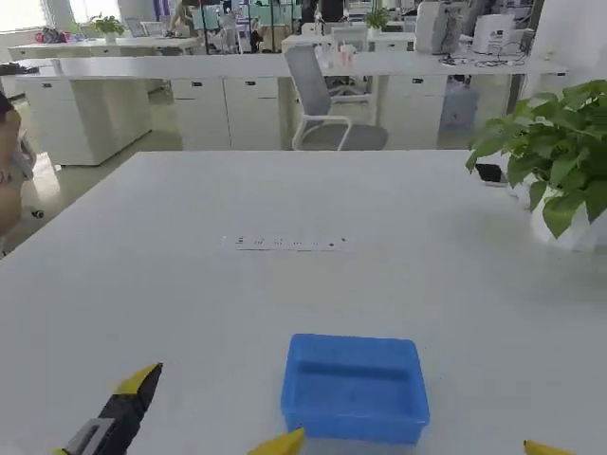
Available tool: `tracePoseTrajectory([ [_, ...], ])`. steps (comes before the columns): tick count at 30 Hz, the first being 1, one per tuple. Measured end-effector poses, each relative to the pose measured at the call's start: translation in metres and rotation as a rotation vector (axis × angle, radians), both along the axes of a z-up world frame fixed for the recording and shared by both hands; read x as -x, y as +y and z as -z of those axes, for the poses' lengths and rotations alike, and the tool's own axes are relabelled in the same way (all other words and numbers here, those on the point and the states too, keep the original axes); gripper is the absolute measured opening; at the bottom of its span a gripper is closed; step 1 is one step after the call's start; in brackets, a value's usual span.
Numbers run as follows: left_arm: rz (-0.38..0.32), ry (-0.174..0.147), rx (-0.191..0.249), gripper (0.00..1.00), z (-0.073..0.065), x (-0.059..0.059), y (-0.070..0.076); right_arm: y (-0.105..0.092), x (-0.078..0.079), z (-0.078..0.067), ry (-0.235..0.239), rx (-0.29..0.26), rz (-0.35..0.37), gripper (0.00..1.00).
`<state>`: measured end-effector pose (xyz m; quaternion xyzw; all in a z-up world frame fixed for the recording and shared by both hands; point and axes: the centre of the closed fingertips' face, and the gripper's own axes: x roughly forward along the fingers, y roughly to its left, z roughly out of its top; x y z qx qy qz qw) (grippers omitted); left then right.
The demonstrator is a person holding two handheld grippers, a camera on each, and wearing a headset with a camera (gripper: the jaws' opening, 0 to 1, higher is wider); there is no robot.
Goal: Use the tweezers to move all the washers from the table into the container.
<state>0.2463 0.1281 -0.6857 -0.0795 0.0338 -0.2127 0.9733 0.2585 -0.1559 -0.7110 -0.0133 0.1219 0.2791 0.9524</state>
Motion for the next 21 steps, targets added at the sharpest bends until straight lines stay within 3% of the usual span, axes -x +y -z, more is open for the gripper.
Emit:
tracePoseTrajectory([
  [21, -0.004, 0.009, -0.004, 0.95, 0.0026, -0.0005, 0.0011, 0.0003, -0.0003, 0.0045, 0.015, 0.007, -0.008, 0.71],
])
